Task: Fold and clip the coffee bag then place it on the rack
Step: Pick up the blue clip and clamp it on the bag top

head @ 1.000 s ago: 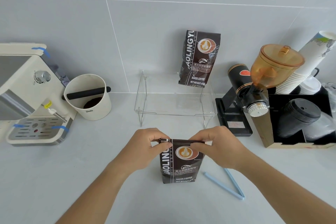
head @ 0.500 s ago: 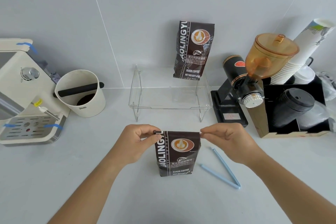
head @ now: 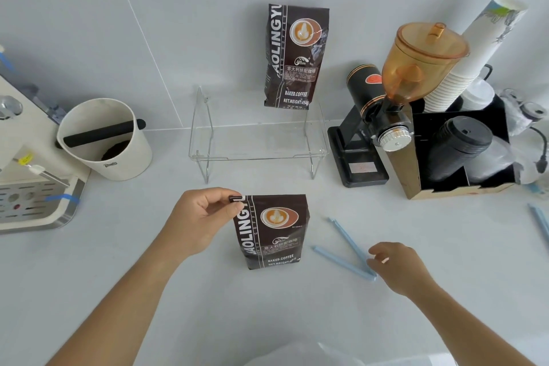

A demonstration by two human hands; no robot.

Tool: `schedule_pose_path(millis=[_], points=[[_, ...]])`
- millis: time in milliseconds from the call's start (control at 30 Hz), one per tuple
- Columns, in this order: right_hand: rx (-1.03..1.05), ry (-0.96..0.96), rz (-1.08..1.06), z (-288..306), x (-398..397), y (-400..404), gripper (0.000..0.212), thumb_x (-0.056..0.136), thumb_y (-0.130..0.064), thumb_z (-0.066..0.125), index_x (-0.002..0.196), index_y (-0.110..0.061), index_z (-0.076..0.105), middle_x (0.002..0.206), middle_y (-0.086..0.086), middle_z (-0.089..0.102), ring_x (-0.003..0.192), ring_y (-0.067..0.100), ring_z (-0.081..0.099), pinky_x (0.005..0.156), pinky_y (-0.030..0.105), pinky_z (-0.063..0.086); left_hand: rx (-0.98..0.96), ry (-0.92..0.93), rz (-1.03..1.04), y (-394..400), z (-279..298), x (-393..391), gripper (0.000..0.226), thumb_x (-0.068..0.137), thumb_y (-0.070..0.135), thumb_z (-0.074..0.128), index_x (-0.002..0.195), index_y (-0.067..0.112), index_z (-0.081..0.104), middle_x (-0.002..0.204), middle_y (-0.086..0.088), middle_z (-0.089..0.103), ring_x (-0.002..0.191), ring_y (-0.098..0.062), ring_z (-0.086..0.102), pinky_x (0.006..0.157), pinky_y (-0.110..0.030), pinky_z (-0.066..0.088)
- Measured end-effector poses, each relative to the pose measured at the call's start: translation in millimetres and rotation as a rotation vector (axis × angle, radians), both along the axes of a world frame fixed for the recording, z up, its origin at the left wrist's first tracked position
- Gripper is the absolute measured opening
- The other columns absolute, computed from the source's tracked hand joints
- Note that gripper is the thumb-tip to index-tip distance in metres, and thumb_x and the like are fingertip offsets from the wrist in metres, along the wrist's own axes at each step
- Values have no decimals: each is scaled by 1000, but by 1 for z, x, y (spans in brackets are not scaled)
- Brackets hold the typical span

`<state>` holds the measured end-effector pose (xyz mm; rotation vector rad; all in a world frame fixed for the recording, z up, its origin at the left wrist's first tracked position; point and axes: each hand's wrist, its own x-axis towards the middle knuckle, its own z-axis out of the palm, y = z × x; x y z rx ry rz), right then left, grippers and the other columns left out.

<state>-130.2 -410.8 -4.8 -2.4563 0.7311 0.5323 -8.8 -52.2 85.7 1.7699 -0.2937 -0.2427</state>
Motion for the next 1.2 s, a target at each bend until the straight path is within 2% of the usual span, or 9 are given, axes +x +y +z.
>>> schedule_pose_path(millis=[100, 300, 567, 700, 867, 967, 1067, 1133, 1200], points=[[-39, 35, 1, -7, -1, 3, 19, 88, -28, 63, 104, -25, 72, 87, -8, 68, 82, 17, 61, 65, 25, 43, -5, -6, -13, -1, 1, -1, 31, 83, -1, 69, 79, 29, 77, 74, 10, 77, 69, 2, 67, 68, -8, 48], [-94, 61, 3, -10, 4, 11, 12, 87, -25, 61, 78, -22, 69, 80, 0, 69, 73, 21, 63, 51, 24, 41, -16, -14, -8, 2, -1, 1, 26, 84, 3, 69, 82, 28, 77, 76, 9, 77, 70, 0, 68, 70, -11, 50], [-147, 55, 9, -9, 4, 17, 17, 89, -27, 55, 81, -17, 67, 76, 2, 67, 69, 25, 62, 54, 28, 46, -16, -9, 13, 2, -4, 2, 24, 84, 6, 70, 82, 29, 78, 79, 8, 78, 72, -2, 69, 71, -11, 50], [-138, -23, 9, 0, 5, 17, 17, 90, -25, 52, 80, -19, 63, 74, 3, 67, 68, 25, 61, 48, 26, 41, -23, -8, 27, 1, -5, 1, 25, 84, 5, 70, 82, 29, 78, 78, 8, 78, 71, -1, 68, 71, -12, 51], [-15, -220, -79, 27, 11, 11, 16, 91, -18, 55, 78, -21, 64, 76, -1, 71, 63, 25, 70, 61, 43, 60, -22, -6, 27, 0, -5, 1, 29, 84, 3, 69, 80, 30, 78, 76, 10, 77, 70, 1, 67, 69, -9, 50], [91, -367, -133, 55, 17, 9, 23, 91, -13, 61, 75, -28, 65, 75, -5, 72, 50, 12, 70, 54, 37, 62, -26, -10, 37, -1, -5, 2, 30, 84, 2, 69, 80, 31, 78, 77, 11, 78, 70, 1, 68, 69, -9, 50], [164, -467, -168, 87, 23, 12, 28, 88, -11, 66, 72, -35, 66, 71, -7, 74, 48, 11, 70, 55, 32, 61, -32, -5, 52, -2, -4, 2, 37, 83, 2, 70, 78, 37, 77, 76, 14, 77, 69, 4, 68, 68, -7, 49], [211, -497, -162, 105, 28, 16, 27, 87, -13, 67, 74, -37, 68, 69, -14, 74, 49, 11, 71, 57, 31, 59, -25, 0, 49, -3, -6, 2, 34, 83, 2, 70, 78, 34, 77, 76, 13, 78, 70, 3, 69, 68, -7, 49], [254, -525, -128, 124, 34, 24, 27, 87, -14, 68, 76, -38, 69, 72, -21, 73, 50, 10, 71, 53, 20, 55, -27, 5, 51, -2, -5, 1, 25, 84, 3, 70, 81, 26, 77, 79, 8, 79, 71, 0, 69, 70, -10, 50]])
